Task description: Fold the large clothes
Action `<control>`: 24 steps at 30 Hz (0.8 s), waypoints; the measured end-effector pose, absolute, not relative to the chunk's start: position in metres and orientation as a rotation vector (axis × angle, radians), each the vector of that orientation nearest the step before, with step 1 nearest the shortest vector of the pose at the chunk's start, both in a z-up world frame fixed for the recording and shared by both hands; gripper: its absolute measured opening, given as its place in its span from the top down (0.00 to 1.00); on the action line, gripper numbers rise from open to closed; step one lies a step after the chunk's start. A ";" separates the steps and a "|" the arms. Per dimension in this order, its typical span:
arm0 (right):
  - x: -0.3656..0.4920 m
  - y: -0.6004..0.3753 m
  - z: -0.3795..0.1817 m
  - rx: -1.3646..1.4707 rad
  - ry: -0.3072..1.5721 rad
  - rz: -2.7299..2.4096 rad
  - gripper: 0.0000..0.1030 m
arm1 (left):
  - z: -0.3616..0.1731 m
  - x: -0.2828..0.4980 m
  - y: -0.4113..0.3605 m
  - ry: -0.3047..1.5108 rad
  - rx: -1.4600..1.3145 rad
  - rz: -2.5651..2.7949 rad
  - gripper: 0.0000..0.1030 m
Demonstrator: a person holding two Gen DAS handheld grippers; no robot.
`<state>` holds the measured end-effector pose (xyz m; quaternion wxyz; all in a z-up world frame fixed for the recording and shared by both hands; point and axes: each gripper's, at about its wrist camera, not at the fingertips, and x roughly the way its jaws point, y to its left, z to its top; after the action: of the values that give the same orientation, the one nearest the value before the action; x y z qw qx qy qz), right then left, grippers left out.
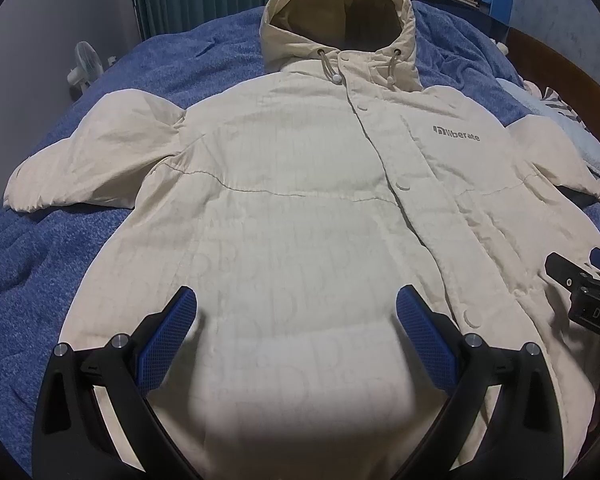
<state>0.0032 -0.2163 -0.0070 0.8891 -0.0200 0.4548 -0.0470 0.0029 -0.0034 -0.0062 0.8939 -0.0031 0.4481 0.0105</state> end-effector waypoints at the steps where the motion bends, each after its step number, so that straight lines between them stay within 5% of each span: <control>1: 0.003 -0.217 -0.007 -0.039 0.946 -0.096 0.06 | -0.006 0.003 -0.003 0.928 -0.008 0.021 0.07; 24: 0.004 -0.217 -0.009 -0.034 0.962 -0.085 0.06 | -0.007 0.004 -0.002 0.934 -0.012 0.022 0.07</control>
<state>0.0040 -0.2175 -0.0089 0.8855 -0.0163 0.4625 -0.0409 0.0039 -0.0021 -0.0071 0.8929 -0.0058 0.4500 0.0106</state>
